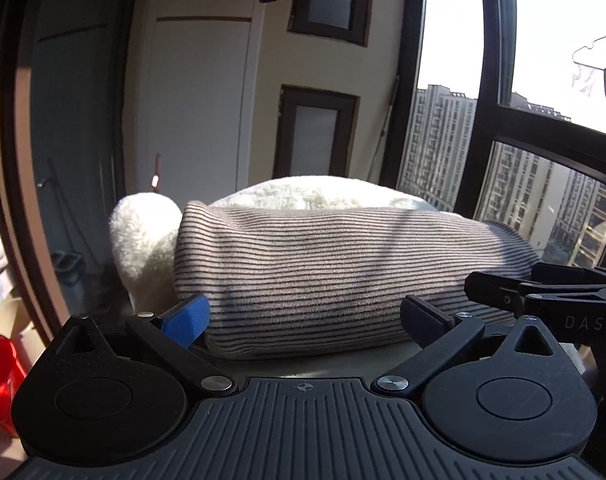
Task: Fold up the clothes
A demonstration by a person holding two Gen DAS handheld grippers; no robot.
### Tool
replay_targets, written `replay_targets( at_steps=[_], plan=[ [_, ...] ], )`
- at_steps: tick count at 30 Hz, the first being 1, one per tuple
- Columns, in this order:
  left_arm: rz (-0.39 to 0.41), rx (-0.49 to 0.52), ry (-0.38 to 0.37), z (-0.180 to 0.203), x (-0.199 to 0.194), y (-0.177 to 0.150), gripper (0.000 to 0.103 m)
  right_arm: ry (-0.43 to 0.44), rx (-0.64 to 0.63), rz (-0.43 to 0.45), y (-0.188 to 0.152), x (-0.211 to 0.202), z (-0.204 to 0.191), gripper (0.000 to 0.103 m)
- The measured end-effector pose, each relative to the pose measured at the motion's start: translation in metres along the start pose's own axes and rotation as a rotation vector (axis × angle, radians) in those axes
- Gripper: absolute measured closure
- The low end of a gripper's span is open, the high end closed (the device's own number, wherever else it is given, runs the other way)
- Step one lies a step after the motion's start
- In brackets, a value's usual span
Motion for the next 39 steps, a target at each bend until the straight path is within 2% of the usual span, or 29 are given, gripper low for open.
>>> replay_targets(
  at_steps=[2, 4, 7, 9, 12, 14, 17, 20, 25, 29, 35, 39],
  plan=[
    [0.035, -0.033, 0.046, -0.002, -0.025, -0.002, 0.0, 0.01, 0.061, 0.001, 0.0, -0.021, -0.006, 0.0],
    [0.071, -0.024, 0.082, 0.0, -0.047, -0.005, 0.0, -0.007, 0.119, 0.007, -0.004, -0.043, -0.008, 0.0],
    [0.103, 0.024, 0.121, 0.007, -0.079, -0.008, 0.0, -0.134, 0.14, -0.011, -0.01, -0.067, -0.01, 0.0],
    [0.115, 0.046, 0.098, 0.014, -0.101, -0.009, 0.0, -0.188, 0.109, -0.045, -0.014, -0.079, -0.008, 0.0],
    [0.092, 0.017, 0.043, 0.022, -0.12, -0.009, 0.0, -0.24, 0.073, -0.051, -0.019, -0.102, -0.003, 0.0],
    [0.075, 0.016, 0.036, 0.027, -0.125, -0.011, 0.0, -0.227, 0.099, -0.03, -0.018, -0.109, 0.001, 0.0],
    [0.1, 0.061, 0.099, 0.04, -0.129, -0.015, 0.0, -0.188, 0.056, -0.016, -0.012, -0.112, -0.007, 0.0],
    [0.105, 0.099, 0.123, 0.048, -0.133, -0.019, 0.0, -0.223, 0.006, 0.017, -0.009, -0.12, -0.014, 0.0],
    [0.074, 0.057, 0.132, 0.051, -0.133, -0.02, 0.0, -0.158, -0.015, 0.039, -0.003, -0.129, -0.024, 0.0],
    [0.07, 0.036, 0.144, 0.048, -0.131, -0.018, 0.0, -0.188, -0.057, 0.029, -0.003, -0.132, -0.033, 0.0],
    [0.061, 0.058, 0.17, 0.051, -0.127, -0.02, 0.0, -0.164, -0.019, 0.011, 0.0, -0.135, -0.029, 0.0],
    [0.042, 0.053, 0.174, 0.05, -0.125, -0.021, 0.0, -0.179, -0.052, 0.014, 0.0, -0.138, -0.035, 0.0]
  ],
)
Point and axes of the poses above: each gripper's, at about its wrist camera, not at the fingertips, and x roughly the way its jaws point, z to its right, y to its top, the point moved 1 cm from there along x, roughly the way its jaws point, and after that the axes turned 13 degrees about -x, right-handed, at the moved point
